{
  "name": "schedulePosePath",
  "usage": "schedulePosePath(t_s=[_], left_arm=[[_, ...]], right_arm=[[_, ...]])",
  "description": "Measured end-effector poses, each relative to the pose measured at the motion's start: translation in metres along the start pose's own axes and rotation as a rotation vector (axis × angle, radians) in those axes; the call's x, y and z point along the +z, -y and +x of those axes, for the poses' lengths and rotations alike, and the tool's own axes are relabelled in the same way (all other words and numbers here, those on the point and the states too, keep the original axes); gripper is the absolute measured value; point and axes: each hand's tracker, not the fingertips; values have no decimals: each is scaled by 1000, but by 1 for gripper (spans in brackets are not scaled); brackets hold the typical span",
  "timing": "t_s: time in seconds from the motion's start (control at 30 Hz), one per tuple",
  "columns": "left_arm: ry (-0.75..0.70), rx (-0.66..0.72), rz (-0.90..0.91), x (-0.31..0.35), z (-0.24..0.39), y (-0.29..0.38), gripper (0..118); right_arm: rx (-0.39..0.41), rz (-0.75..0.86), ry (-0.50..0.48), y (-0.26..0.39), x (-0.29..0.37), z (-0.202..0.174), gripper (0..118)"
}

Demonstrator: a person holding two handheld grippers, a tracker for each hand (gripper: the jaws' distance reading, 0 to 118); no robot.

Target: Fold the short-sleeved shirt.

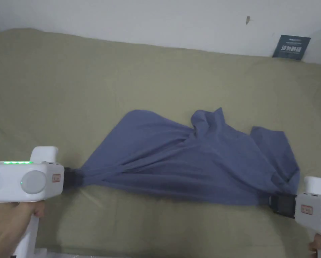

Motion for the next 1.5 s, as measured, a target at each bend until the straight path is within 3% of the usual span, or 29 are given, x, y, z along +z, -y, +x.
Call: schedulePosePath(t_s=[0.03,0.2,0.27,0.33,0.37,0.4,0.7,0.73,0.77,0.8,0.83,0.87,0.97,1.07,1.1,1.2,1.23,1.27,1.5], left_arm=[[-24,-2,12,1,-1,2,118],[-46,23,76,28,-3,9,112],[-41,41,87,36,-9,25,108],[-37,40,87,44,-10,35,72],[-39,42,82,41,-14,36,38],[-39,45,65,40,-16,40,0],[29,77,13,32,-31,48,3],[47,99,8,26,-36,44,12],[63,113,1,15,-43,37,39],[78,123,-4,11,-45,32,93],[80,127,-20,3,-46,25,118],[61,120,-17,-1,-39,23,117],[22,131,-4,-9,-13,17,89],[19,120,-51,-23,-9,3,38],[4,100,-60,-28,-4,3,29],[-4,79,-54,-20,6,8,24],[3,81,-41,-15,7,8,13],[11,79,-56,-19,3,7,9],[22,57,-77,-32,-5,3,8]], right_arm=[[8,5,6,1,3,-4,109],[47,97,-10,-4,25,-35,110],[33,146,-67,1,41,-50,95],[26,176,-86,7,45,-68,29],[14,189,-74,12,46,-77,13],[8,201,-118,17,48,-80,13],[35,122,-219,44,37,-129,12],[37,117,-224,45,35,-132,12],[41,114,-226,45,35,-134,12],[44,111,-230,45,34,-133,12],[45,109,-234,45,34,-135,12],[50,107,-236,44,34,-136,12],[76,106,-238,41,34,-137,12],[89,101,-229,39,30,-137,12],[89,99,-227,38,29,-136,12],[87,94,-221,33,26,-132,12],[87,94,-220,30,24,-130,12],[89,98,-216,25,23,-128,12],[168,151,-132,-52,-9,-107,12]])
